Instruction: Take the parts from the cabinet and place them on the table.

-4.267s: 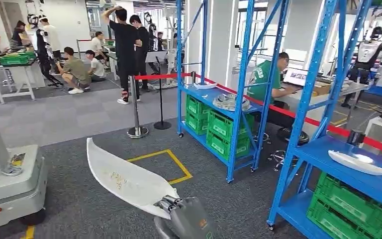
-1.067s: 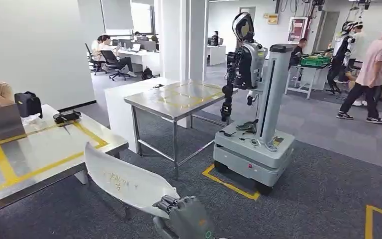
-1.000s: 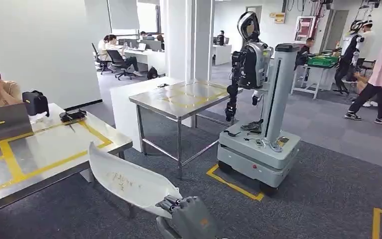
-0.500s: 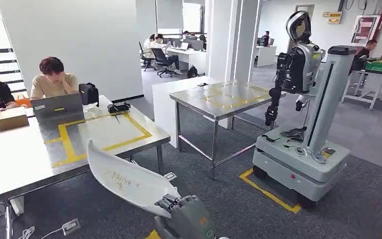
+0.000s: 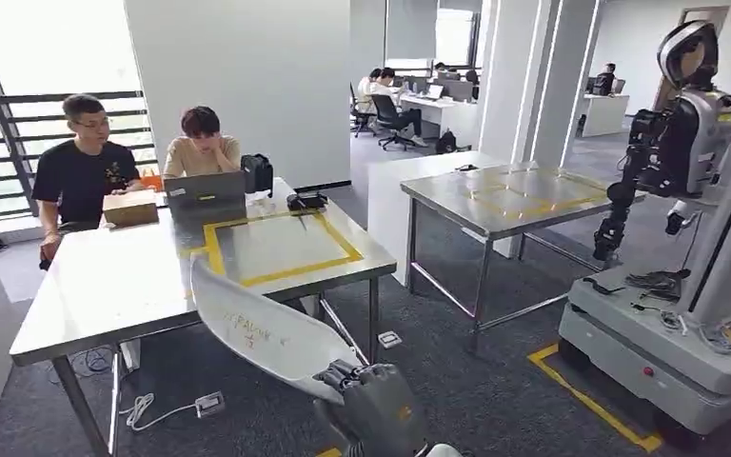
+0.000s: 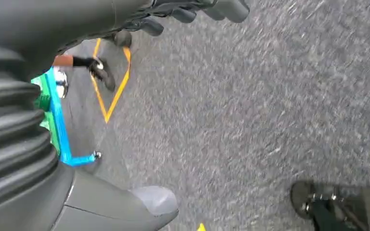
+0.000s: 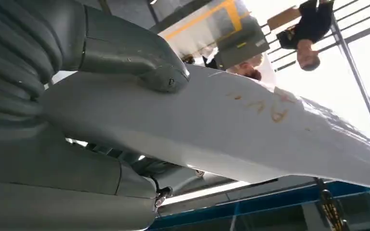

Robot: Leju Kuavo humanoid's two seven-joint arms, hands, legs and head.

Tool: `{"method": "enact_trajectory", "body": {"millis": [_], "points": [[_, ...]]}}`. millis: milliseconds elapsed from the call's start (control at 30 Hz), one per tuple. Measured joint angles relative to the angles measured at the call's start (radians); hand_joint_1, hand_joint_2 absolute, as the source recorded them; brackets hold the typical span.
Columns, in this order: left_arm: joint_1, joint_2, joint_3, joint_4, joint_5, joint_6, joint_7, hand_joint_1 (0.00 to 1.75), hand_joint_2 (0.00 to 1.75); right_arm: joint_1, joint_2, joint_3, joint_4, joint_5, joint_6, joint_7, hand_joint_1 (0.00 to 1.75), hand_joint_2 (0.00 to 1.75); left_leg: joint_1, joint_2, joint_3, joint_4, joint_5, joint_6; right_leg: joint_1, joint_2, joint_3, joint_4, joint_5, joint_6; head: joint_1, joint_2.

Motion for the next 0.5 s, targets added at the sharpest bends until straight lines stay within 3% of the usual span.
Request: {"method": "enact_trajectory", "body": {"millis": [33, 67, 100, 133, 167, 200, 233, 267, 300, 333, 367, 400, 467, 500], "points": [[0.002, 0.000, 0.000, 0.000, -0.003, -0.001, 0.000, 0.00, 1.75, -0.004, 0.000, -0.003, 0.000, 0.000, -0.003, 0.000, 1.75, 1.75, -0.003, -0.012, -0.003, -0.007, 0.006, -0.009, -0.001, -0.011, 0.007, -0.005, 0.006, -0.007, 0.000, 0.000], [0.002, 0.004, 0.000, 0.000, -0.007, -0.002, 0.002, 0.00, 1.75, -0.010, 0.001, -0.007, 0.000, 0.001, -0.009, 0.003, 1.75, 1.75, -0.002, 0.004, -0.010, 0.003, 0.004, -0.010, -0.013, -0.030, 0.009, -0.021, 0.018, -0.013, 0.000, 0.000], [0.001, 0.001, 0.000, 0.001, -0.008, -0.004, 0.004, 0.00, 1.75, -0.016, 0.002, -0.011, 0.000, 0.003, -0.014, 0.008, 1.75, 1.75, -0.013, 0.069, -0.023, 0.028, -0.021, -0.012, -0.011, -0.039, 0.009, -0.026, 0.022, -0.021, -0.005, 0.000], [-0.002, 0.001, 0.000, 0.001, -0.009, -0.005, 0.003, 0.00, 1.75, -0.021, 0.002, -0.017, 0.001, 0.004, -0.019, 0.012, 1.75, 1.75, -0.012, 0.108, -0.048, 0.088, -0.062, -0.014, -0.009, -0.054, 0.008, -0.026, 0.024, -0.025, -0.005, 0.000], [-0.005, 0.001, 0.000, 0.001, -0.011, -0.007, 0.003, 0.00, 1.75, -0.022, 0.000, -0.021, 0.002, 0.004, -0.019, 0.016, 1.75, 1.75, -0.011, 0.126, -0.081, 0.168, -0.103, -0.017, -0.007, -0.070, 0.007, -0.024, 0.023, -0.025, -0.006, 0.000], [-0.006, 0.001, 0.000, 0.001, -0.015, -0.009, 0.003, 0.00, 1.75, -0.022, -0.001, -0.023, 0.004, 0.004, -0.020, 0.016, 1.75, 1.75, -0.011, 0.132, -0.110, 0.241, -0.135, -0.019, -0.005, -0.085, 0.006, -0.023, 0.022, -0.027, -0.005, 0.000], [-0.006, 0.001, 0.000, 0.001, -0.018, -0.010, 0.004, 0.00, 1.75, -0.021, -0.002, -0.025, 0.006, 0.004, -0.024, 0.016, 1.75, 1.75, -0.010, 0.135, -0.129, 0.289, -0.149, -0.022, -0.005, -0.100, 0.004, -0.021, 0.022, -0.027, -0.006, 0.000], [-0.006, 0.001, 0.000, 0.001, -0.020, -0.012, 0.005, 0.00, 1.75, -0.021, -0.002, -0.029, 0.007, 0.003, -0.028, 0.018, 1.75, 1.75, -0.010, 0.136, -0.124, 0.289, -0.139, -0.023, -0.005, -0.113, 0.002, -0.019, 0.021, -0.027, -0.006, 0.000], [-0.006, 0.002, 0.000, 0.001, -0.023, -0.013, 0.007, 0.00, 1.75, -0.022, -0.002, -0.036, 0.007, 0.003, -0.034, 0.022, 1.75, 1.75, -0.009, 0.139, -0.094, 0.241, -0.109, -0.024, -0.006, -0.128, 0.001, -0.017, 0.020, -0.025, -0.006, 0.000], [-0.006, 0.003, 0.000, 0.000, -0.025, -0.013, 0.008, 0.00, 1.75, -0.025, -0.003, -0.045, 0.007, 0.000, -0.042, 0.027, 1.75, 1.75, -0.009, 0.149, -0.043, 0.156, -0.069, -0.024, -0.007, -0.140, 0.001, -0.013, 0.017, -0.023, -0.006, 0.000], [-0.008, 0.003, 0.000, -0.001, -0.025, -0.013, 0.009, 0.00, 1.75, -0.029, -0.006, -0.057, 0.007, -0.004, -0.050, 0.029, 1.75, 1.75, -0.008, 0.162, 0.015, 0.054, -0.033, -0.025, -0.008, -0.140, 0.001, -0.005, 0.013, -0.016, -0.006, 0.000], [-0.011, 0.003, 0.000, -0.001, -0.025, -0.013, 0.009, 0.00, 1.75, -0.034, -0.006, -0.067, 0.007, -0.008, -0.059, 0.029, 1.75, 1.75, -0.013, 0.170, 0.033, 0.018, -0.058, -0.017, -0.006, -0.152, -0.003, 0.000, 0.009, -0.009, -0.006, 0.000], [-0.011, 0.002, 0.000, 0.000, -0.026, -0.015, 0.010, 0.00, 1.75, -0.044, -0.008, -0.091, 0.006, -0.015, -0.072, 0.031, 1.75, 1.75, -0.016, 0.159, 0.034, 0.018, -0.047, 0.007, 0.000, -0.158, -0.007, 0.004, 0.010, 0.001, -0.006, 0.000], [-0.009, 0.003, 0.000, 0.000, -0.027, -0.016, 0.010, 0.00, 1.75, -0.050, -0.008, -0.102, 0.005, -0.018, -0.076, 0.031, 1.75, 1.75, -0.017, 0.158, 0.031, 0.019, -0.046, 0.013, 0.001, -0.159, -0.006, 0.001, 0.013, 0.006, -0.006, 0.000]]}}
